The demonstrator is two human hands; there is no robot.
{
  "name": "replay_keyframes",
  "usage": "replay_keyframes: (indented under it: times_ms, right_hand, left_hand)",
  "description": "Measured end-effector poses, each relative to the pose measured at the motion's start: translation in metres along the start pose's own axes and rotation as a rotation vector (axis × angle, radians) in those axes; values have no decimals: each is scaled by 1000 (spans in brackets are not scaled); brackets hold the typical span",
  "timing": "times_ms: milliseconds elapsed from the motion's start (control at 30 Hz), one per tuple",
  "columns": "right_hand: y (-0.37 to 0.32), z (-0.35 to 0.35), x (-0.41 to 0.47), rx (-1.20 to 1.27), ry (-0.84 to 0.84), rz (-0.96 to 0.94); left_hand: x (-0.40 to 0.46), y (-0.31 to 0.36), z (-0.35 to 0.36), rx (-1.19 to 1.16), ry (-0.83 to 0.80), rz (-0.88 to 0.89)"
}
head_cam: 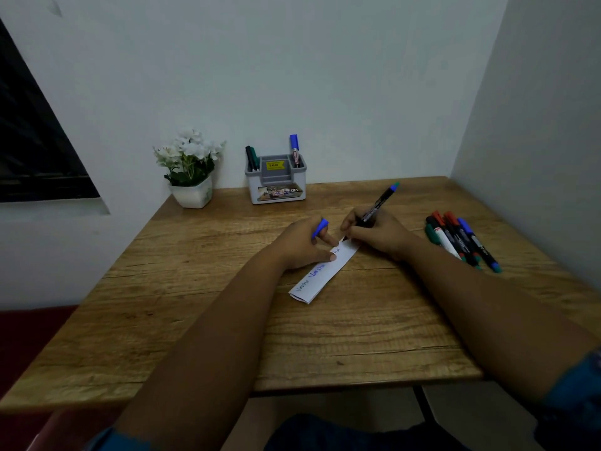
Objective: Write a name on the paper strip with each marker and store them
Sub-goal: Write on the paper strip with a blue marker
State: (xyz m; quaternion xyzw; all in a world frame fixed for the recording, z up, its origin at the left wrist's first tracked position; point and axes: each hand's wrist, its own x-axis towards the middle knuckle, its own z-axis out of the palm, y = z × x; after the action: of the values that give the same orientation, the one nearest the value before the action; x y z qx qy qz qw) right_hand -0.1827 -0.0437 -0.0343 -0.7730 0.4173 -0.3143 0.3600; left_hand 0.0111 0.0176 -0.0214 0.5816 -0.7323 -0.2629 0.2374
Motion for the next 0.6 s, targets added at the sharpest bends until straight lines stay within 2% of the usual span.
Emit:
replay_keyframes:
  times_ms: [167, 433, 600]
  right_hand:
    - [1, 1, 1, -67, -25, -54]
    - [2, 1, 3, -121, -49, -25]
    - [4, 1, 3, -53, -7, -6]
  left_hand:
    - [0, 0, -2, 46, 12, 15]
    - [2, 0, -2, 110, -6, 27]
    - [1, 3, -3, 139, -11, 23]
